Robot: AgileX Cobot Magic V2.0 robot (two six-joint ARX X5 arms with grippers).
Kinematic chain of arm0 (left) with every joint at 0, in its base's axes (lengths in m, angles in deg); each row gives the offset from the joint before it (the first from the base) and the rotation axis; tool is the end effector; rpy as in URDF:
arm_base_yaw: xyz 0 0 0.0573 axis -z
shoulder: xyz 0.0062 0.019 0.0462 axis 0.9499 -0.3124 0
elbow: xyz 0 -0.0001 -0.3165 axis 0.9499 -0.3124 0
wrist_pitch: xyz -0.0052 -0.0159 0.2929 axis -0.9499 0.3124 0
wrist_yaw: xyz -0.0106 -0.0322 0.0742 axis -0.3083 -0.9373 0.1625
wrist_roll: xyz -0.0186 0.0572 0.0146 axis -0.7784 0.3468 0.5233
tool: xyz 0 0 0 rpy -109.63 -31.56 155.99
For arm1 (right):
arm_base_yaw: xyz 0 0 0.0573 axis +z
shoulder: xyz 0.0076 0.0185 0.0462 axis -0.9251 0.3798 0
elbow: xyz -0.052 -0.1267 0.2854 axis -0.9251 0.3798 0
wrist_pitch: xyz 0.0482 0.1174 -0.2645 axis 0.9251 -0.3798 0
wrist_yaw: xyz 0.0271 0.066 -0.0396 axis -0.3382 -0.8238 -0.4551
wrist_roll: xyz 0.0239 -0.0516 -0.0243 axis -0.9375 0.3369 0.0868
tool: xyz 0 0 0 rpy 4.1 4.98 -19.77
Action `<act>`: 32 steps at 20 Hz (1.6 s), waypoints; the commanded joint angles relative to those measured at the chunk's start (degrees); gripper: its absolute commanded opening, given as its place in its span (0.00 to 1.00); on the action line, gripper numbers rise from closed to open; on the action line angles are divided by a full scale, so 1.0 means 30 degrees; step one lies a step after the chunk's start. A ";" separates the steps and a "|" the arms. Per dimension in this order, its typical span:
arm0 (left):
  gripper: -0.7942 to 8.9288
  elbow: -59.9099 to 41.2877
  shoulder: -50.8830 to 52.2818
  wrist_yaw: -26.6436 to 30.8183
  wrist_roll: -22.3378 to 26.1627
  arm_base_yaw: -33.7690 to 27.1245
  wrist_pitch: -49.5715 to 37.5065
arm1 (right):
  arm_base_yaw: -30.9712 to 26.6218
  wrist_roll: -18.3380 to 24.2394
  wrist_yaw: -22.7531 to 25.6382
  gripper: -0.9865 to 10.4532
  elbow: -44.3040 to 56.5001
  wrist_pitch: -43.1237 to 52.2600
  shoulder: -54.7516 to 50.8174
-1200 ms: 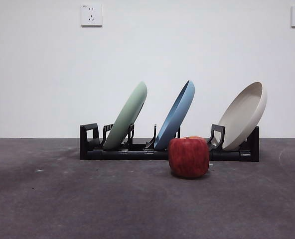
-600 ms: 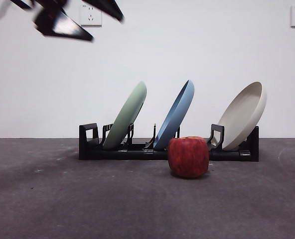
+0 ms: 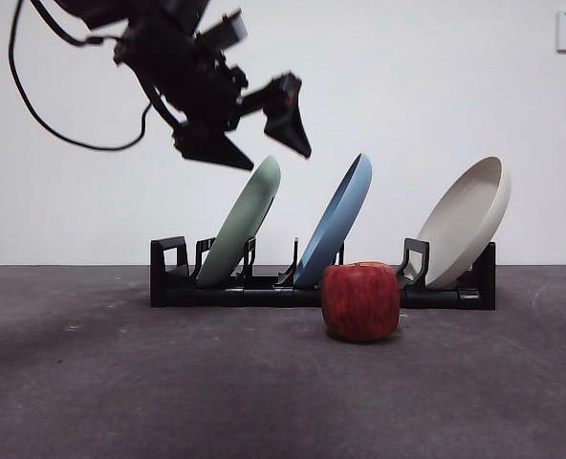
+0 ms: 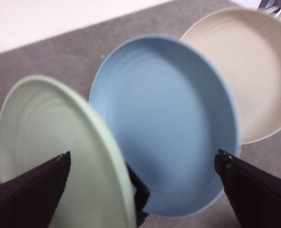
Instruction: Take the green plate from the plate rack,put the plate on the table,take the apple from the table,put the apple in the plate
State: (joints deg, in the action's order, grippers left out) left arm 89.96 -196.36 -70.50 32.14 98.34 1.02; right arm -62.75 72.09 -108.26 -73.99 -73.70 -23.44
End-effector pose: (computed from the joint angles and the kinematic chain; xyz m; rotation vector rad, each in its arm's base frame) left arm 0.4360 -0.2280 0.2916 0.0830 0.4639 -0.6758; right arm 0.1070 0.0262 0.4039 0.0287 0.6590 0.5124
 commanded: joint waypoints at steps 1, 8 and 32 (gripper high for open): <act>0.82 0.0007 -0.0750 0.0131 0.0211 0.0058 0.0131 | 0.0058 -0.0138 -0.0036 0.69 -0.0044 -0.0022 -0.0015; 0.18 0.0007 -0.1304 0.0015 -0.0007 0.0138 0.1107 | 0.0058 -0.0138 -0.0029 0.69 -0.0044 -0.0015 -0.0015; 0.07 0.0036 0.8794 -0.0044 0.3483 0.0874 0.8036 | 0.0058 -0.0138 -0.0036 0.69 -0.0044 -0.0022 -0.0015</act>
State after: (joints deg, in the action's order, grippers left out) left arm 89.96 -170.35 -70.35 37.76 100.35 23.42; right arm -62.75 72.07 -108.26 -73.99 -73.79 -23.40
